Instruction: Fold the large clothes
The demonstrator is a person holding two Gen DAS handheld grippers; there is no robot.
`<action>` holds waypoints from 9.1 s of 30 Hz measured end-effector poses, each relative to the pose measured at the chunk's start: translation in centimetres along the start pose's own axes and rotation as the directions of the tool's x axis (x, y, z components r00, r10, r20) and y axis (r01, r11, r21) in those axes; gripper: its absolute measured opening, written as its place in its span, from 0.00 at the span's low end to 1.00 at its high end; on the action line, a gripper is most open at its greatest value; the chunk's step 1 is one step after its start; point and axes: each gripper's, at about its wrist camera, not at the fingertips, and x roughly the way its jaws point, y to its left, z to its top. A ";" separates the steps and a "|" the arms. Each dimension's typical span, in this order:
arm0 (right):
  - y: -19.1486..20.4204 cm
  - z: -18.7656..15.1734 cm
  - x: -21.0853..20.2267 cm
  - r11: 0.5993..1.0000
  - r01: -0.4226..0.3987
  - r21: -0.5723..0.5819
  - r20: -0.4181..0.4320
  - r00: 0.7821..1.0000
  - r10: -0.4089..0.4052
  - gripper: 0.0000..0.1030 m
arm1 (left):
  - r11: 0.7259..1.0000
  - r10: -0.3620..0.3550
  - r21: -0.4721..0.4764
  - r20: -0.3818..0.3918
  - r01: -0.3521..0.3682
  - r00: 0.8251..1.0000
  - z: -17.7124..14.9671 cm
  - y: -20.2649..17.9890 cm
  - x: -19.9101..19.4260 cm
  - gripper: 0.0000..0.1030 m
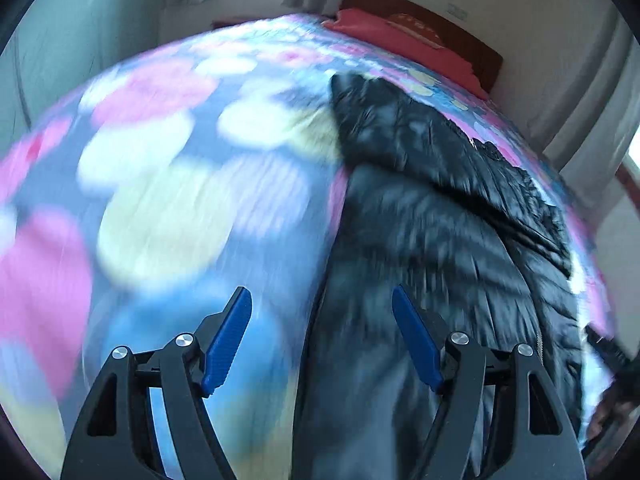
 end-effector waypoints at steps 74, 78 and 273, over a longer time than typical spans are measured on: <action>-2.5 -4.0 -13.6 0.778 -0.591 0.214 0.165 0.807 0.567 0.08 | 0.819 -0.415 -0.323 0.239 0.475 0.878 -2.0 -0.3 -12.2 0.11; -1.3 0.7 -11.4 0.782 -0.592 0.196 0.199 0.804 0.560 0.08 | 0.809 -0.419 -0.339 0.242 0.480 0.876 2.9 -1.6 -8.4 0.11; -2.4 -3.0 -2.0 0.939 -0.260 0.227 0.063 0.966 0.252 0.28 | 0.910 -0.139 -0.378 0.107 0.169 0.985 -4.8 1.7 -1.6 0.34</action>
